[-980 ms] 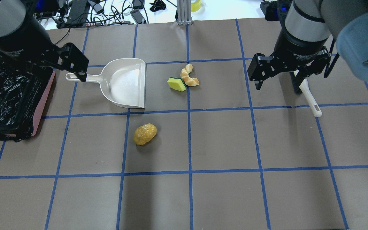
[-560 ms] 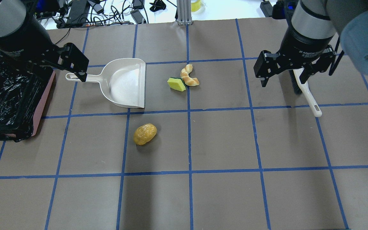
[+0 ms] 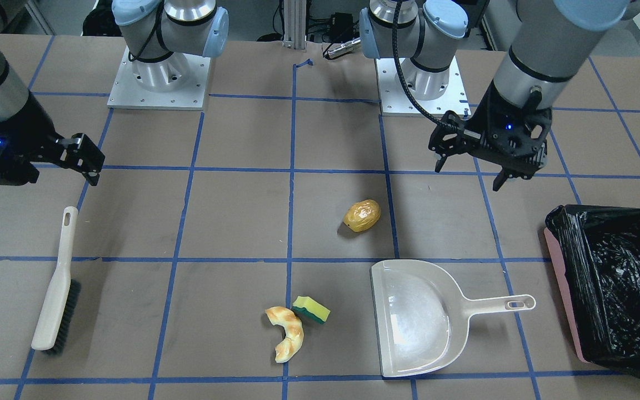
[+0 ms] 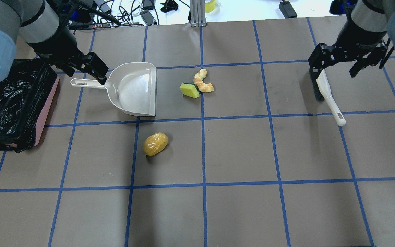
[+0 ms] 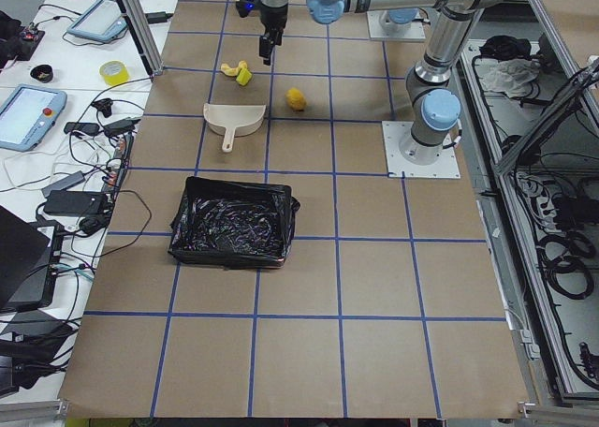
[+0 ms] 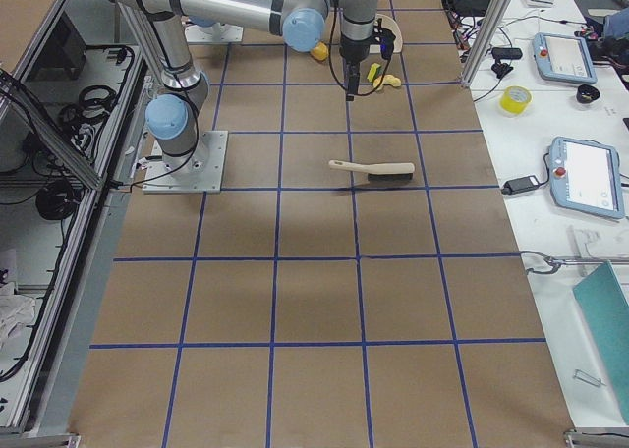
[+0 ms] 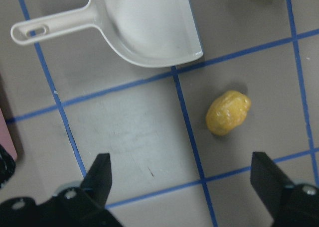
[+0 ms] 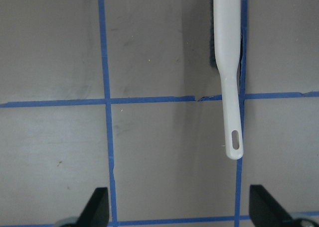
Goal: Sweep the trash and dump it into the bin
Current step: 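Grasp the white dustpan with the left gripper while the right grasps the brush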
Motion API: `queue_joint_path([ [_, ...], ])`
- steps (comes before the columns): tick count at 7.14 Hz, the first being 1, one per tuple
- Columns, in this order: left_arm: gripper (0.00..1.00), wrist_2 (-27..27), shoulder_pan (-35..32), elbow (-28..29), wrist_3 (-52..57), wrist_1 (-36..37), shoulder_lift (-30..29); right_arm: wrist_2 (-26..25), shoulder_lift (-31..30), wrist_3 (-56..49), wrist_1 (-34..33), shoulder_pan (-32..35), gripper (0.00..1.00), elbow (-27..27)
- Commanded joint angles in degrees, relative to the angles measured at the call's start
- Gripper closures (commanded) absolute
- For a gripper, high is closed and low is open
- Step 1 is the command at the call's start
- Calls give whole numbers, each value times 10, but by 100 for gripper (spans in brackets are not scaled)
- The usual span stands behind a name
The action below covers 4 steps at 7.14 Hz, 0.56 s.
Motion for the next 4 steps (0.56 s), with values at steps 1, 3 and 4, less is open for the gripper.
queue_joint_path([
  [1,0,-61,70,0,252,38,-56,3,29,-67,-75,-71,0,39],
  [3,0,3,84,8,515,120,-119,2,50,-68,-179,-72,0,118],
  [4,0,3,85,17,597,138,-144,1,57,-69,-212,-72,0,143],
])
